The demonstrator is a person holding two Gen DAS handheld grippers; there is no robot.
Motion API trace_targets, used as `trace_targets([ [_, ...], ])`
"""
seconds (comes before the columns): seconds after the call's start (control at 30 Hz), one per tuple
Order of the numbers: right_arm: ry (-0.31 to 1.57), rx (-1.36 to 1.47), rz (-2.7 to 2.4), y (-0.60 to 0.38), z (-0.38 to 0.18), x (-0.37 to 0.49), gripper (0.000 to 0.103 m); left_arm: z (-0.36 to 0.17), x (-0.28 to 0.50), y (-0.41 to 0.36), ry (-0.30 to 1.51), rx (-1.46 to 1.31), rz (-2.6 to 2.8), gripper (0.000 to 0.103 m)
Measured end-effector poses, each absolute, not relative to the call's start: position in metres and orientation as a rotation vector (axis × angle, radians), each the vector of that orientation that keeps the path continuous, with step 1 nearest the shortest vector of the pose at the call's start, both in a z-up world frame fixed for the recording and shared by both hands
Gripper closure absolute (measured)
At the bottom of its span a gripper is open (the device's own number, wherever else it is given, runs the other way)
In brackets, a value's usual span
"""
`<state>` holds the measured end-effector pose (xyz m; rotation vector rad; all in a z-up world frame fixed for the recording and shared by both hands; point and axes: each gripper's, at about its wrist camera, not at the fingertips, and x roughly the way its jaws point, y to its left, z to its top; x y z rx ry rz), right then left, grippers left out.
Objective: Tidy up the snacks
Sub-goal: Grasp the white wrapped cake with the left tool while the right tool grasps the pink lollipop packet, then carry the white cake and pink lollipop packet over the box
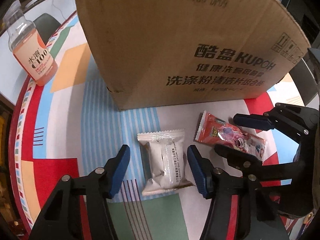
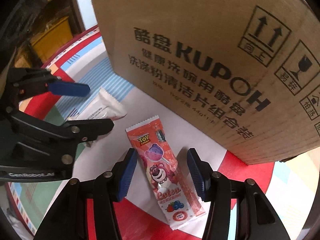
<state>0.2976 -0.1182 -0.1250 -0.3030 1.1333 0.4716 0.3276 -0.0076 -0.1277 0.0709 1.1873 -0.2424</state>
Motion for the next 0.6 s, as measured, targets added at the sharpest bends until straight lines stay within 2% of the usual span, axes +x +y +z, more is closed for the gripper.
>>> trace_targets([
  [0.13, 1.125, -0.278, 0.468, -0.117, -0.126, 0.3, 0.057, -0.129, 0.328, -0.008, 1.186, 0.074, -0.238, 0.056],
  [0.27, 1.111, -0.261, 0.458, -0.121, -0.124, 0.3, 0.069, -0.128, 0.329, -0.009, 1.184, 0.068, -0.241, 0.067],
  [0.33, 1.108, -0.25, 0.451, -0.122, -0.124, 0.299, 0.07, -0.127, 0.328, -0.009, 1.179, 0.067, -0.241, 0.07],
  [0.6, 1.065, -0.184, 0.403, -0.13, -0.108, 0.286, 0.071, -0.111, 0.312, -0.009, 1.131, 0.047, -0.241, 0.072],
])
